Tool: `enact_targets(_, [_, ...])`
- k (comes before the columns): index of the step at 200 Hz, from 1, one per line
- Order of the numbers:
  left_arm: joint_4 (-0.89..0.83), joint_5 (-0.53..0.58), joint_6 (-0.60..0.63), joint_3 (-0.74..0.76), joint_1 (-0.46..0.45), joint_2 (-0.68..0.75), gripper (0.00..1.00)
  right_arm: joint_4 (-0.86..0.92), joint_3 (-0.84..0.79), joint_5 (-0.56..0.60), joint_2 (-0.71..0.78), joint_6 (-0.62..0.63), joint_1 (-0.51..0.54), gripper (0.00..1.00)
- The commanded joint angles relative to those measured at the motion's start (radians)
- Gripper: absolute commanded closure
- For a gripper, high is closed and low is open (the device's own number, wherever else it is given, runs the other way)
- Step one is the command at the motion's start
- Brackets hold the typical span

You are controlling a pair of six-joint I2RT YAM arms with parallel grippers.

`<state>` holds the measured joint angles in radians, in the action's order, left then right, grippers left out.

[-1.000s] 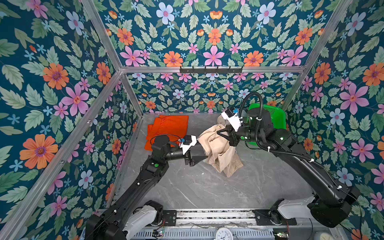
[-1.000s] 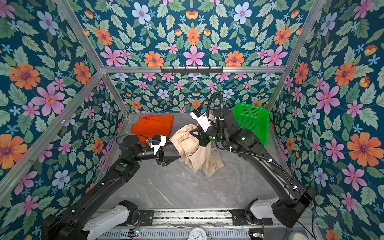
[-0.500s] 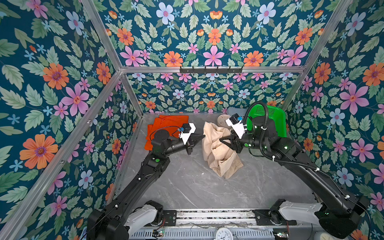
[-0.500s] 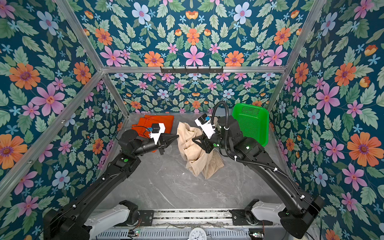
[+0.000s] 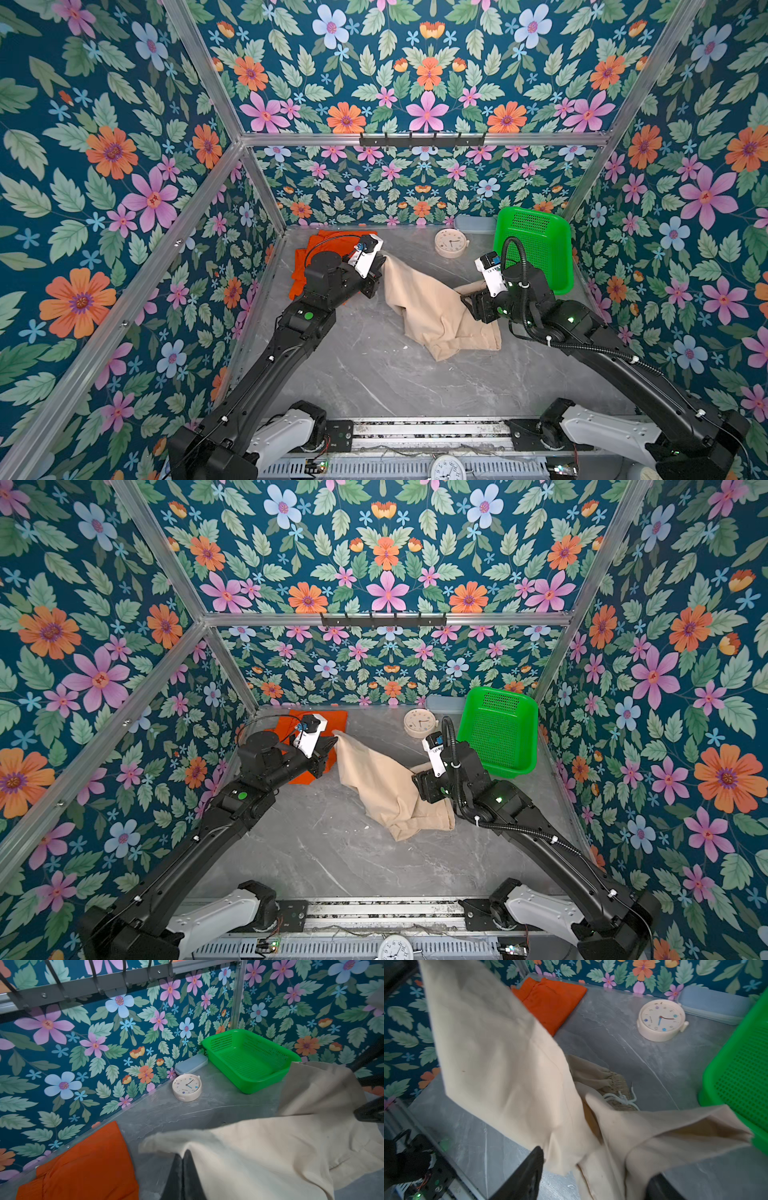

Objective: Fold and stack the shorts

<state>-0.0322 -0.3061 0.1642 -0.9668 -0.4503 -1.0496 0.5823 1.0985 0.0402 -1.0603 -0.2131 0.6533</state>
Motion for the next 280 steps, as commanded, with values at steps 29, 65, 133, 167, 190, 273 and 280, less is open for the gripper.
enact_targets(29, [-0.032,0.084,0.014,-0.083,0.002,0.056,1.00,0.055,-0.016,0.047,0.036,-0.071,-0.001,0.28])
enact_targets(65, [-0.035,0.102,0.031,-0.135,0.002,0.094,1.00,0.084,-0.029,0.168,0.026,-0.157,0.000,0.28])
enact_targets(133, [-0.107,0.130,0.139,-0.329,0.002,0.043,1.00,-0.068,0.044,-0.030,-0.122,-0.113,-0.001,0.26])
enact_targets(167, [-0.168,0.086,0.142,-0.487,0.001,-0.068,1.00,-0.273,0.048,-0.041,-0.168,-0.038,0.126,0.14])
enact_targets(190, [-0.178,0.017,0.111,-0.554,0.001,-0.129,1.00,-0.329,0.082,0.004,-0.239,0.001,0.235,0.12])
enact_targets(273, [-0.126,-0.107,0.013,-0.560,-0.007,-0.191,1.00,-0.558,0.283,0.085,-0.632,-0.117,0.289,0.06])
enact_targets(280, [-0.129,-0.112,0.011,-0.554,-0.007,-0.190,1.00,-0.588,0.287,0.066,-0.645,-0.098,0.289,0.11])
